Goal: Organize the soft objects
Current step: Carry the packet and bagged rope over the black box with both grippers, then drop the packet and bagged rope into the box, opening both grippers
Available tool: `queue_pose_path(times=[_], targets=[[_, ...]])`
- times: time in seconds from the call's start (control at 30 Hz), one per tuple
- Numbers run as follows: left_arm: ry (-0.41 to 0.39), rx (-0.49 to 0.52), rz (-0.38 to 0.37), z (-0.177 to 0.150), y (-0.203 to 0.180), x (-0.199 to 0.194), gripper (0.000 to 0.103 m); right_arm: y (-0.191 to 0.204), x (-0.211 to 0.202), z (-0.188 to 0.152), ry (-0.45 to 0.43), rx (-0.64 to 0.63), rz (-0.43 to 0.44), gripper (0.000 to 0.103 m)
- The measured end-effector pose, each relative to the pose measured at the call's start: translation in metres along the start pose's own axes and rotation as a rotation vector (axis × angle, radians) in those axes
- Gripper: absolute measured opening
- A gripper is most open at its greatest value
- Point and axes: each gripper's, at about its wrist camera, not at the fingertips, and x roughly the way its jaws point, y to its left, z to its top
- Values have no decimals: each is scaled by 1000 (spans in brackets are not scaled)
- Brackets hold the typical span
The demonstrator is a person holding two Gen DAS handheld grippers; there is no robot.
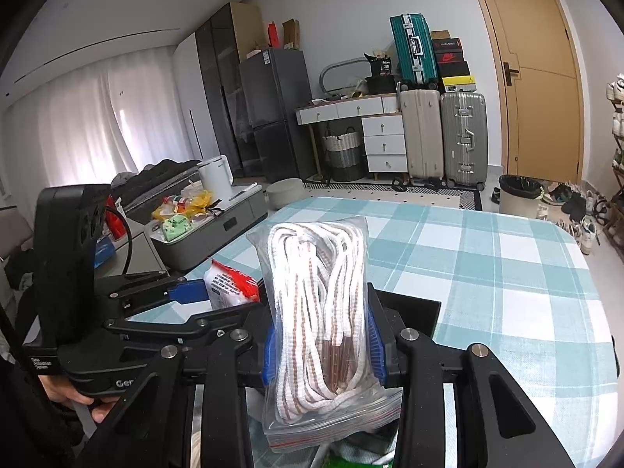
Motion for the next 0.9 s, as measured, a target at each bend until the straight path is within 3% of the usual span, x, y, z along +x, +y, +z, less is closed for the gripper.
queue_pose_path(times=[0.8, 0.9], targets=[[44, 15, 1, -9, -4, 27, 46, -3, 41, -8, 29, -30, -30, 37], [51, 27, -3, -11, -4, 27, 48, -5, 42, -11, 46, -25, -48, 51]])
